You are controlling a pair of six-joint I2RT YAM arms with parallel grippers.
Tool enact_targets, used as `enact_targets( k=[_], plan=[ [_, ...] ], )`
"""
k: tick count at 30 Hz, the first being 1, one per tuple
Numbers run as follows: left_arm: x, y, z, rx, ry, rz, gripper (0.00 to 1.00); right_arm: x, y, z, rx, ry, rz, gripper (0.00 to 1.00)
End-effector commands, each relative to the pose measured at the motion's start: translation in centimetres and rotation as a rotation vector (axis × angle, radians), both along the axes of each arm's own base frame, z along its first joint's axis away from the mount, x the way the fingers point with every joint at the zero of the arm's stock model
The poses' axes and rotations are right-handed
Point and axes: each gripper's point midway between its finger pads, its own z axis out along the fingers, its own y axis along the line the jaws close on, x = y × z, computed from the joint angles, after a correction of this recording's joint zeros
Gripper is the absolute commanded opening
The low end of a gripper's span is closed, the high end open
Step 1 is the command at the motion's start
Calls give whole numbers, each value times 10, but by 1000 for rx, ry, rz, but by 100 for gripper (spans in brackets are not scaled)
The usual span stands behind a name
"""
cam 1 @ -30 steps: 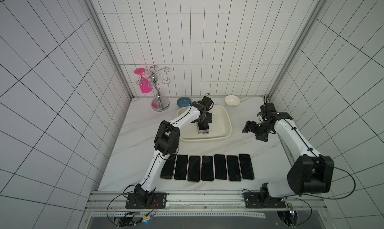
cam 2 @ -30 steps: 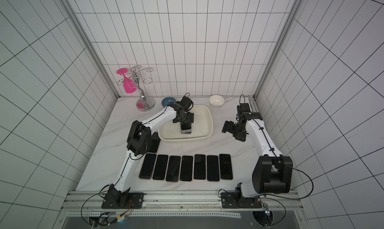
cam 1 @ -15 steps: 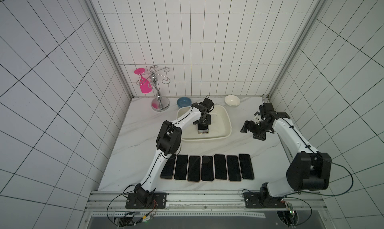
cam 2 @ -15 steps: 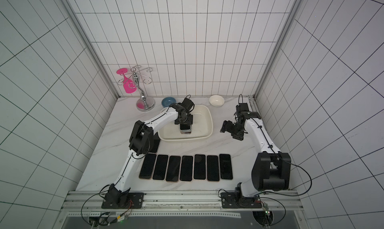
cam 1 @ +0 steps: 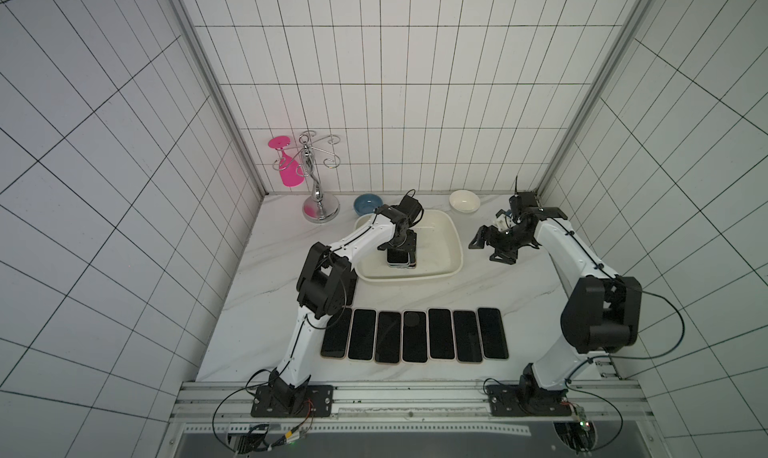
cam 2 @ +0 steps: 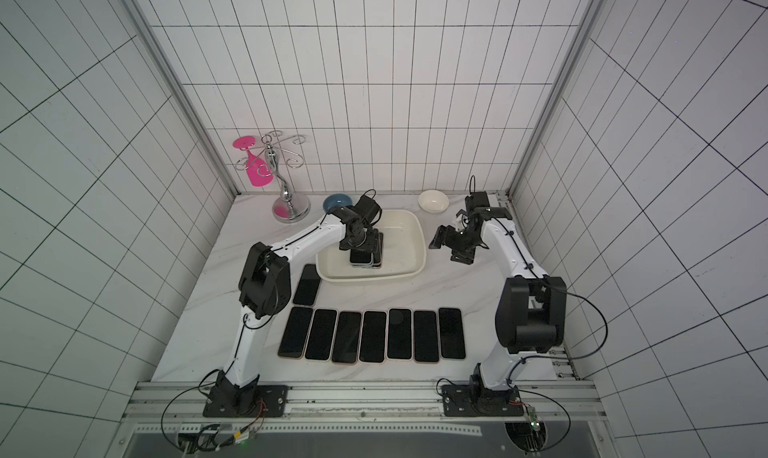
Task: Take the phone out of the storage box
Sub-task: Pick up the phone from the storage box.
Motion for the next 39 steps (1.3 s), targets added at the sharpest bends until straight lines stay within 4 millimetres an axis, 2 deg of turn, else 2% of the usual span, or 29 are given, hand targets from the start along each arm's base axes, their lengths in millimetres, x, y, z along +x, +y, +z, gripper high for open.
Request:
enact_targets(
  k=[1, 4, 6, 8, 12, 17, 23, 25, 30, 35, 39],
  plan=[
    [10, -7, 56, -80, -142, -33, 57, 21, 36, 16, 105, -17, 76, 84],
    [5, -9, 63, -106, -141, -48, 56, 38, 64, 19, 169, -21, 130, 84],
    [4, -10, 67, -117, -149, -54, 56, 47, 74, 16, 182, -15, 135, 84],
    [7, -8, 60, -112, -151, -50, 57, 55, 79, 9, 201, 6, 118, 83],
    [17, -8, 31, -104, -109, -18, 57, 49, 78, 0, 192, 31, 120, 82],
    [28, -7, -8, -80, -58, 15, 58, 33, 65, -5, 129, 38, 137, 82],
    [31, -5, -33, -66, -20, 35, 63, 22, 59, 0, 109, 30, 147, 82],
    [31, -2, -36, -61, -15, 41, 72, 19, 59, 0, 108, 33, 150, 83],
    [30, 0, -34, -66, -18, 48, 85, 16, 56, 0, 96, 36, 159, 83],
    [31, 2, -27, -75, -28, 53, 89, 12, 56, -7, 93, 56, 161, 83],
    [32, 4, -24, -88, -37, 57, 89, 11, 55, -11, 87, 63, 163, 83]
  ],
)
